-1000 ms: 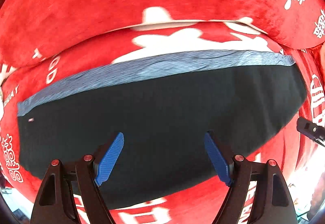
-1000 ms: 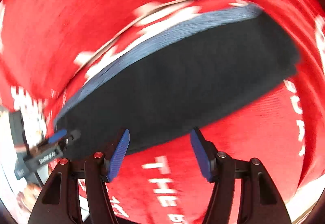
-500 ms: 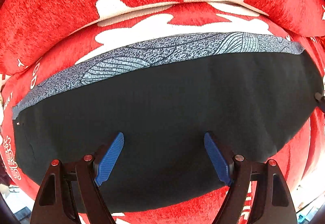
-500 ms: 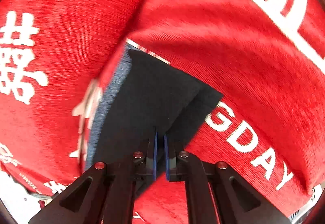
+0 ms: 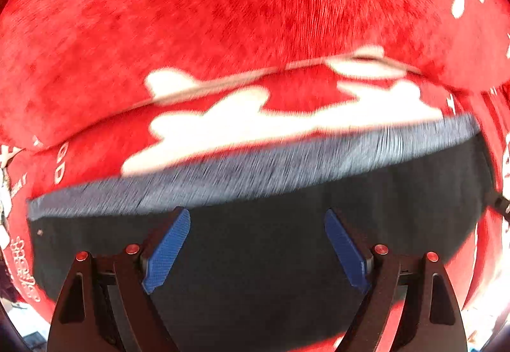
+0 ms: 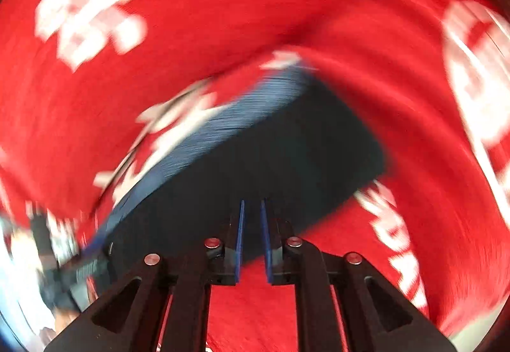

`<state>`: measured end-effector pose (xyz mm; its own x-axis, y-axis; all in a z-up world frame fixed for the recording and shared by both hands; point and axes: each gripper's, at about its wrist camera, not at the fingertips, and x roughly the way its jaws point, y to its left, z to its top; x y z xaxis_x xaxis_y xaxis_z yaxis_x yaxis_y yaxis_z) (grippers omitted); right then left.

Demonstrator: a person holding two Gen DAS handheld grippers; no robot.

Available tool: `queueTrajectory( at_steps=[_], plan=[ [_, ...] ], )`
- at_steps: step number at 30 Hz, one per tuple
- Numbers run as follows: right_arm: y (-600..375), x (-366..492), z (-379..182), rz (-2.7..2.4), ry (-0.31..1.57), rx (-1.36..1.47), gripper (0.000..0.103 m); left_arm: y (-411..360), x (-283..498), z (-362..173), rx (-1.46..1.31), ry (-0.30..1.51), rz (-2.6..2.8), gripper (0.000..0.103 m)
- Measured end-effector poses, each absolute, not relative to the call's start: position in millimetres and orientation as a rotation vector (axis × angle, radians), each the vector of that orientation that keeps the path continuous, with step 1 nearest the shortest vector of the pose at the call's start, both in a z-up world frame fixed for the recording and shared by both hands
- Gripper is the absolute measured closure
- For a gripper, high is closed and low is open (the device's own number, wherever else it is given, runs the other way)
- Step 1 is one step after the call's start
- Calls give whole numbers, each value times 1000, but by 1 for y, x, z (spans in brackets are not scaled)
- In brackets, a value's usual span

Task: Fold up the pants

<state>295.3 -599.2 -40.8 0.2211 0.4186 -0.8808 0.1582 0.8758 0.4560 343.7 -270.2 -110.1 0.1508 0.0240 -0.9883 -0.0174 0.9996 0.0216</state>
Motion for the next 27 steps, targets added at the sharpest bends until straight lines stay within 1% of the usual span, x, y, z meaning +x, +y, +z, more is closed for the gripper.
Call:
queueTrajectory(
  at_steps=[2, 5, 7, 9, 10, 12, 13, 14, 16, 20, 23, 24, 27],
  plan=[
    [-571, 318, -55, 276, 1374, 519, 90, -279, 358, -117, 22, 1405, 53, 16],
    [-538, 339, -82, 319, 1417, 502, 90, -283, 375, -136, 10, 1441, 83, 15],
    [-534, 347, -93, 319, 1411, 482, 91, -277, 379, -138, -27, 1442, 84, 15],
    [-544, 355, -92, 274, 1391, 475, 96, -272, 386, -136, -26, 1454, 96, 15],
    [-553, 357, -92, 246, 1384, 484, 96, -268, 387, -130, -11, 1448, 107, 15],
    [-570, 355, -82, 165, 1388, 473, 89, -263, 385, -119, -2, 1429, 104, 15],
    [-579, 351, -74, 157, 1386, 466, 81, -259, 380, -111, 6, 1419, 90, 15],
    [-583, 349, -70, 168, 1382, 471, 69, -257, 374, -106, 17, 1417, 83, 15],
    [-591, 333, -58, 193, 1380, 488, 56, -246, 350, -97, 49, 1414, 64, 15],
    [-584, 299, -57, 231, 1426, 528, 55, -244, 295, -97, 98, 1460, 33, 15],
    [-566, 274, -65, 234, 1464, 514, 55, -257, 250, -120, 146, 1545, 37, 15],
    [-561, 269, -69, 226, 1474, 510, 55, -254, 239, -114, 105, 1480, 52, 15],
    [-559, 253, -74, 202, 1484, 543, 55, -254, 231, -110, 95, 1481, 53, 15]
  ],
)
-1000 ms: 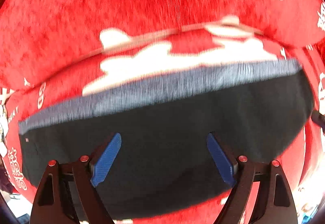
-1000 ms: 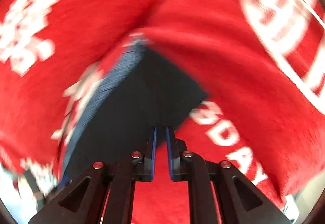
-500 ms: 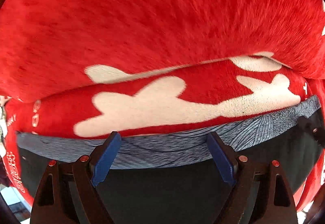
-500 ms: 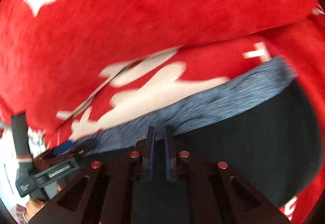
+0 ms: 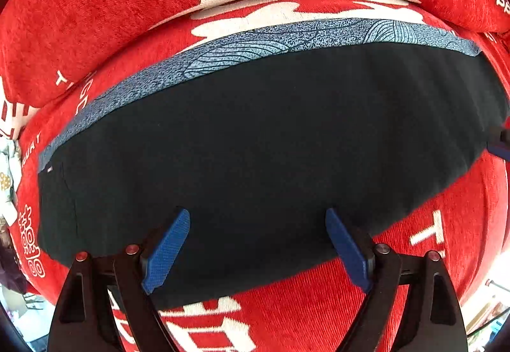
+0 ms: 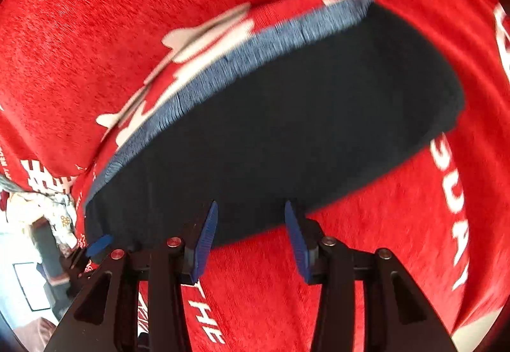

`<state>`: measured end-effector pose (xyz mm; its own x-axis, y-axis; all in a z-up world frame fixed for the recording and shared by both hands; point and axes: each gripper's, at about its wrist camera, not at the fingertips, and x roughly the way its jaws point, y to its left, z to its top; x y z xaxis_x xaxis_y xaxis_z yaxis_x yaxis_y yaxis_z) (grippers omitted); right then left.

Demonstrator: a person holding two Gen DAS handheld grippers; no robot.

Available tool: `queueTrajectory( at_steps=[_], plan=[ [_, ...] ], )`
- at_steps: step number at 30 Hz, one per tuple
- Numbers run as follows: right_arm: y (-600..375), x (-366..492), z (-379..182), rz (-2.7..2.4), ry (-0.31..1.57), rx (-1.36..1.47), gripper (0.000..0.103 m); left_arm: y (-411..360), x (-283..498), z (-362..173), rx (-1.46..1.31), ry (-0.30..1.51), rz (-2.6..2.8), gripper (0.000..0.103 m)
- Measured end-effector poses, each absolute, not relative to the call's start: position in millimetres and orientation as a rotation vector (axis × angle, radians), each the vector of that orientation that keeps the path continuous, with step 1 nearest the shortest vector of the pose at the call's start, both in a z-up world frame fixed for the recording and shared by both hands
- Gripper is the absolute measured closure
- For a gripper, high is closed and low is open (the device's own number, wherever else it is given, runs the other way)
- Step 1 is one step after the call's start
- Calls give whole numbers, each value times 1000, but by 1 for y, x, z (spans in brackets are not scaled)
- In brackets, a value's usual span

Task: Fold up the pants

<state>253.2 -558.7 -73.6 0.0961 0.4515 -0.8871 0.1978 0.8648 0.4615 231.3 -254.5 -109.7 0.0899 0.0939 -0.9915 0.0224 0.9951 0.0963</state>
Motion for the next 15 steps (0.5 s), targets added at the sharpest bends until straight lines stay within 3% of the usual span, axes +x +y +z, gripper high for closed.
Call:
queueTrajectory(
  at_steps=[2, 12, 15],
  plan=[
    [-556, 247, -77, 192, 1510, 562, 50, -262, 235, -108, 88, 1512, 56, 15],
    [-559, 220, -76, 178, 1558, 607, 48, -306, 252, -98, 113, 1538, 17, 15],
    [-559, 213, -75, 178, 1557, 623, 47, -285, 237, -100, 113, 1536, 4, 15]
  ],
)
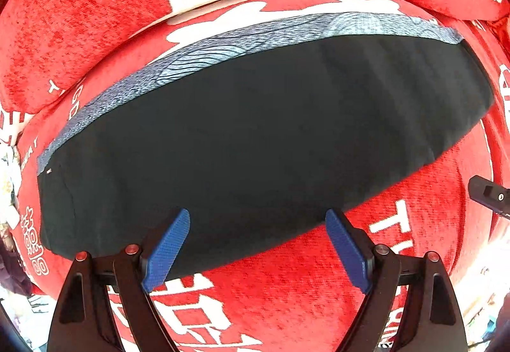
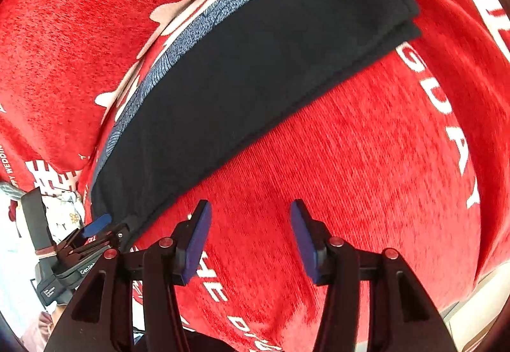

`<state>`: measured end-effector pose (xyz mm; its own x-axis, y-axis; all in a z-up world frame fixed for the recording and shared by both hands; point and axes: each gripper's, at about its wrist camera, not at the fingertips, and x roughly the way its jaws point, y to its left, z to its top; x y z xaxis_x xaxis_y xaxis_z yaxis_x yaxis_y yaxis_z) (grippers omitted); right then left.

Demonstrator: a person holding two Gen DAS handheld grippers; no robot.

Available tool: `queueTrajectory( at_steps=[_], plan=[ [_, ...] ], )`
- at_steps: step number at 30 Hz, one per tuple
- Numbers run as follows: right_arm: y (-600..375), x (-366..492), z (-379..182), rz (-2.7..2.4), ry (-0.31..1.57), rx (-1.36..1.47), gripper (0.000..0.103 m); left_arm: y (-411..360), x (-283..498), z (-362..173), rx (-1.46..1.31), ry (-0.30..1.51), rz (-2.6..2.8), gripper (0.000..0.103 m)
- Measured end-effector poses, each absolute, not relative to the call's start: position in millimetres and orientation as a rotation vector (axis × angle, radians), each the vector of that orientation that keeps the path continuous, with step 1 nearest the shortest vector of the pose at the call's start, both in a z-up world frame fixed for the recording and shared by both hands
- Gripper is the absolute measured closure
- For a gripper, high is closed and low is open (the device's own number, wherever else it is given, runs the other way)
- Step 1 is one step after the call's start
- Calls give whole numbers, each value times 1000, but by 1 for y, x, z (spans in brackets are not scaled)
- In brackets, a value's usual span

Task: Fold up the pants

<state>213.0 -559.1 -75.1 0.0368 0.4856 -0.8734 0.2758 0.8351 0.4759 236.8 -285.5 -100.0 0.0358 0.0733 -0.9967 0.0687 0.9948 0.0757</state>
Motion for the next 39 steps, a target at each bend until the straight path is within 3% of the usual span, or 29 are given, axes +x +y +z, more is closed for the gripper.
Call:
queueTrajectory(
  at_steps=[39],
  plan=[
    [-619, 216, -81, 92, 1473, 805, 45, -335, 277, -96, 100, 1540, -73, 15]
  ],
)
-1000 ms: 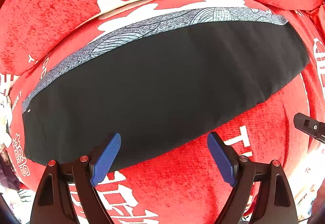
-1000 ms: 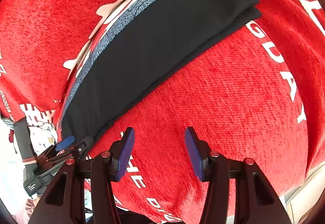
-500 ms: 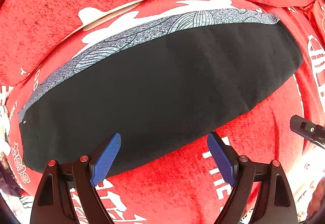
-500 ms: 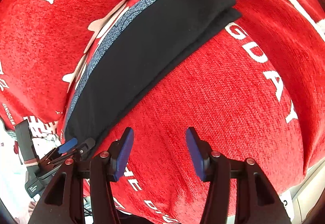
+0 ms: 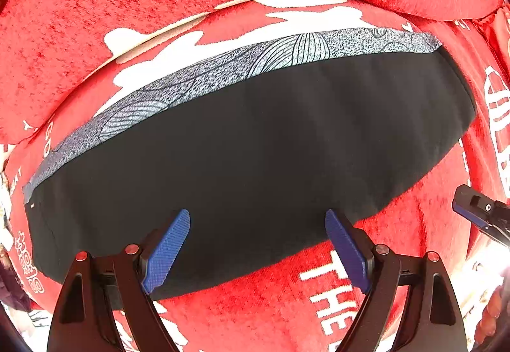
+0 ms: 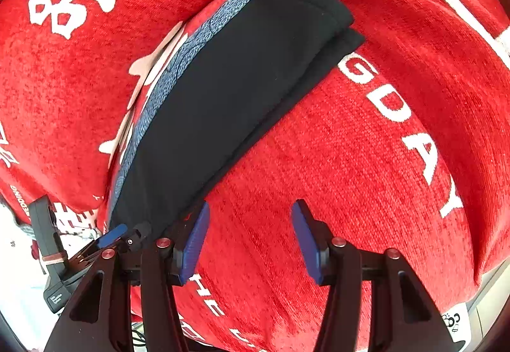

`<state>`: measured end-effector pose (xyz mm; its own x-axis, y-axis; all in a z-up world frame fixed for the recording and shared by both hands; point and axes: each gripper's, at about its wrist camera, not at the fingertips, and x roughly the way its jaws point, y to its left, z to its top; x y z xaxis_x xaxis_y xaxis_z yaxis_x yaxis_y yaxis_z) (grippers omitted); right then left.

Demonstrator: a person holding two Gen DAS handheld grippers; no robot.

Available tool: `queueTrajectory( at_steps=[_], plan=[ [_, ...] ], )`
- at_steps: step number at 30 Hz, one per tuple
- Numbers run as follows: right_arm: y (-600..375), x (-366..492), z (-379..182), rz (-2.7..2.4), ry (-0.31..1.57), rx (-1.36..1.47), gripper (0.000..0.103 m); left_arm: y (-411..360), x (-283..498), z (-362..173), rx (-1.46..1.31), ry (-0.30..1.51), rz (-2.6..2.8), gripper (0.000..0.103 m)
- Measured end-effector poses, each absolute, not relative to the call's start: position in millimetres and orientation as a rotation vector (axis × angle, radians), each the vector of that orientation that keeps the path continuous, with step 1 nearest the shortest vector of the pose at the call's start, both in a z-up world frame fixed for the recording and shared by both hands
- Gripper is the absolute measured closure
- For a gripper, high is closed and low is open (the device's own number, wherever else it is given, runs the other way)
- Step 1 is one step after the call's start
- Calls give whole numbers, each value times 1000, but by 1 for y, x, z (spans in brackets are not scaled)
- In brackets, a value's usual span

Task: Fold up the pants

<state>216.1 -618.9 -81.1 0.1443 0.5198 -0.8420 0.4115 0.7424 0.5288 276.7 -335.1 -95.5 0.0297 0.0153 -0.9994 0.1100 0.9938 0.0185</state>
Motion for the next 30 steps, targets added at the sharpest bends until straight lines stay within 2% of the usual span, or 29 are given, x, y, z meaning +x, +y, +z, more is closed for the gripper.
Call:
queueTrajectory(
  at_steps=[14, 20, 27, 30],
  plan=[
    [-647, 229, -94, 72, 1414, 911, 45, -346, 304, -102, 117, 1535, -92, 15],
    [-659, 234, -102, 83, 1344, 1008, 39, -350, 310, -108, 63, 1540, -68, 15],
    [-675, 240, -114, 112, 1229, 1123, 39, -351, 315, -118, 55, 1516, -61, 15],
    [-681, 250, -122, 131, 1144, 1192, 30, -354, 314, -119, 59, 1512, -65, 15]
  ],
)
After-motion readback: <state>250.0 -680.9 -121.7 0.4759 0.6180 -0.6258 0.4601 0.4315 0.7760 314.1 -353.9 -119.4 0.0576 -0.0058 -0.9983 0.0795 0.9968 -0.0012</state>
